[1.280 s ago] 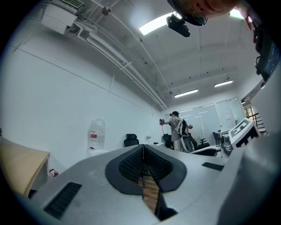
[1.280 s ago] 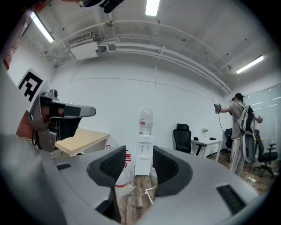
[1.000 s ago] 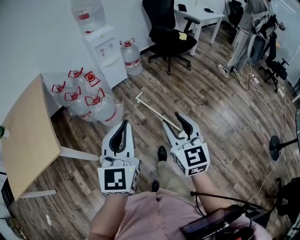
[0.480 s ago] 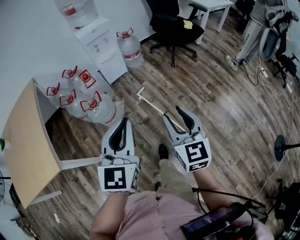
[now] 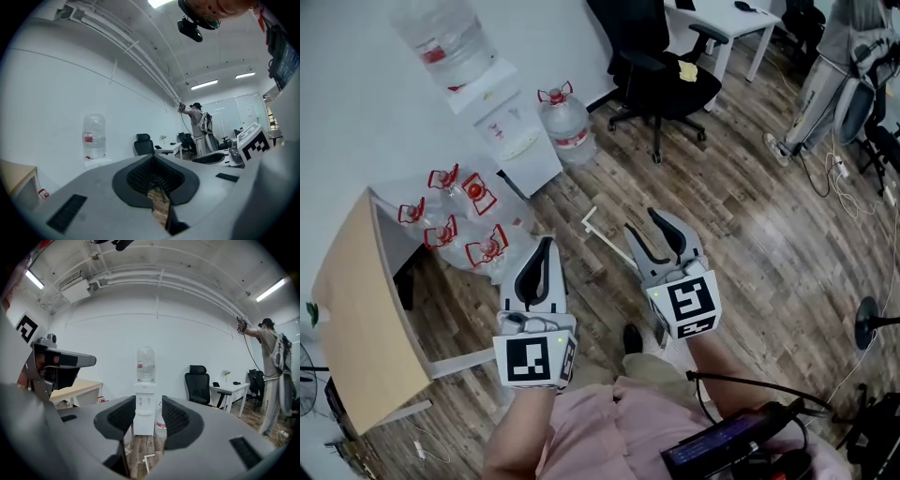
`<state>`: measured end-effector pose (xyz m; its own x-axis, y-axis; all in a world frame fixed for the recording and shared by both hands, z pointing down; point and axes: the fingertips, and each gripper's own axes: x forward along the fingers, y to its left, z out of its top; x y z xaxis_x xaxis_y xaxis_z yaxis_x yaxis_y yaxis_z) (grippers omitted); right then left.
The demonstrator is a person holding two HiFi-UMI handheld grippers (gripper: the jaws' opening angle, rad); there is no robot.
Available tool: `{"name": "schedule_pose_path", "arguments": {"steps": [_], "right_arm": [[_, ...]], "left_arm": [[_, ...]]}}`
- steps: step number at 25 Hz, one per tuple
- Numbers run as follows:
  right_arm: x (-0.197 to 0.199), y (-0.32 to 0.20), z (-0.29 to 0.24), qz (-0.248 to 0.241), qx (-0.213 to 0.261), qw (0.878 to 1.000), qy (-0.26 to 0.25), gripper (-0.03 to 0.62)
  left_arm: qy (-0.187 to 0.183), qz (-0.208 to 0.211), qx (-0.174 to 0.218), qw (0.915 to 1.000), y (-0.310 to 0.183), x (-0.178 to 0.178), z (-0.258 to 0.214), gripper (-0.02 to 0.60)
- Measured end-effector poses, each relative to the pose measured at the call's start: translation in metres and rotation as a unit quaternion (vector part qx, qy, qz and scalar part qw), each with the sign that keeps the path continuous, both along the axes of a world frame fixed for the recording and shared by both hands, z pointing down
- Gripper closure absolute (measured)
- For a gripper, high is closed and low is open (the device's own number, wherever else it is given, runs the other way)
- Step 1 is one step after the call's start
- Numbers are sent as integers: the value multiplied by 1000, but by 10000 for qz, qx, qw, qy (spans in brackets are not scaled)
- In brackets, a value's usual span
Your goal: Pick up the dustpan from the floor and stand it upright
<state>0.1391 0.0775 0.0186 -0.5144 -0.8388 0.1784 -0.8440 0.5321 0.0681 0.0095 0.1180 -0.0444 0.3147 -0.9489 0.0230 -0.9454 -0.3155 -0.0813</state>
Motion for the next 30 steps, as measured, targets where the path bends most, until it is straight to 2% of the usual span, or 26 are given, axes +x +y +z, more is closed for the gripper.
{"name": "schedule_pose_path", "arguments": {"steps": [9, 18, 26, 30], "right_arm": [[-13, -64, -11, -166, 169, 9997, 87, 424], [-48, -128, 20, -253, -89, 9994, 229, 424], [-80, -191, 90, -290, -642, 9964, 478, 424], [-87, -212, 138, -327, -856, 9943, 549, 425]], "left_arm": [[85, -247, 131, 9996, -50, -19, -5, 568], [221, -209, -112, 9995, -119, -50, 29, 568], [318, -102, -619, 9975, -192, -87, 95, 568], [310, -61, -889, 9955, -218, -95, 143, 568]]}}
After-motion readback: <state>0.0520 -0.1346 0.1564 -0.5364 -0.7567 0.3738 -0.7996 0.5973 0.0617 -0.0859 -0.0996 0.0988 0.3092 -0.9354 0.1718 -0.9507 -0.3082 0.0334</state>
